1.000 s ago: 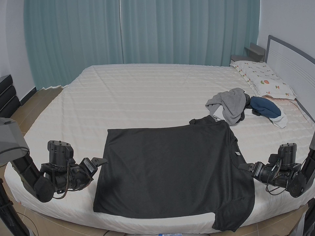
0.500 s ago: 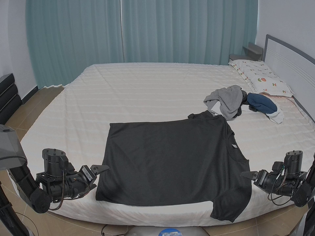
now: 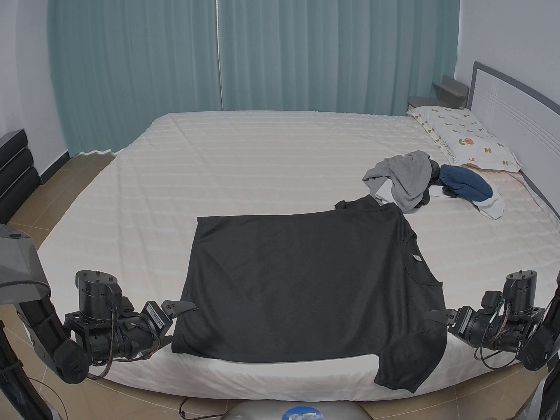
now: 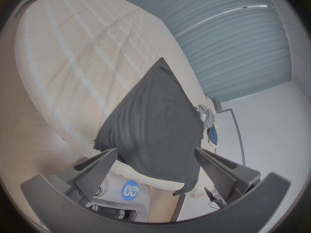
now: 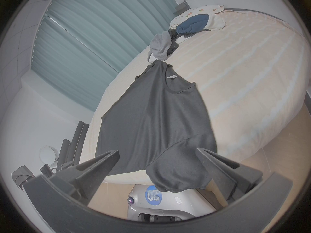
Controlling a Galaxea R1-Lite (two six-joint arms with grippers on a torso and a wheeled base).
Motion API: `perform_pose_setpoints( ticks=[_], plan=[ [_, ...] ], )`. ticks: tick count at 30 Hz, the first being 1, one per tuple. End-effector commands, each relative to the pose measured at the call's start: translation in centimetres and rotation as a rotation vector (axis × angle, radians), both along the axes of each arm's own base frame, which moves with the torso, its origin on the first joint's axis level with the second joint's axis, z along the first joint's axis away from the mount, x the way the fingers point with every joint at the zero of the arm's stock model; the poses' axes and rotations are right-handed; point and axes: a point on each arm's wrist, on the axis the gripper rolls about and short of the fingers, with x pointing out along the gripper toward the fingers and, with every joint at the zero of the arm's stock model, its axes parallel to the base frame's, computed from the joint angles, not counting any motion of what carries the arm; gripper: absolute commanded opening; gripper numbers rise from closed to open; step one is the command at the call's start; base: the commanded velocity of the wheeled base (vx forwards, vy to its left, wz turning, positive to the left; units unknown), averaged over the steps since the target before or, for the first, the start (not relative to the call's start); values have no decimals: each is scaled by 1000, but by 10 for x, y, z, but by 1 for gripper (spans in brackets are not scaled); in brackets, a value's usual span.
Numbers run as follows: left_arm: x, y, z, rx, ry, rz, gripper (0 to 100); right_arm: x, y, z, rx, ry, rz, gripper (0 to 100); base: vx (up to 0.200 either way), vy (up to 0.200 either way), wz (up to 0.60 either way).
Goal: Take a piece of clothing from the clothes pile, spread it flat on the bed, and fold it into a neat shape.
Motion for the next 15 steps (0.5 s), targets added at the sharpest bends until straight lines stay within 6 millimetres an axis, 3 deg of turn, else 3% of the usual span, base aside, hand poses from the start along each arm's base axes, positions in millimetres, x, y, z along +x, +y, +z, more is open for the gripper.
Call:
perform_pose_setpoints(
  ticks=[1,10,15],
  plan=[
    [-1,1,-2,6,10,-1,100,0,0,-3,2,15,5,100,0,0,0],
    [-12,6,-11,122,11,-67,100,-1,0,-3,1,20,8,100,0,0,0],
    [-11,14,-26,205,50,-71,100,-1,1,-3,1,20,14,100,0,0,0]
  ],
)
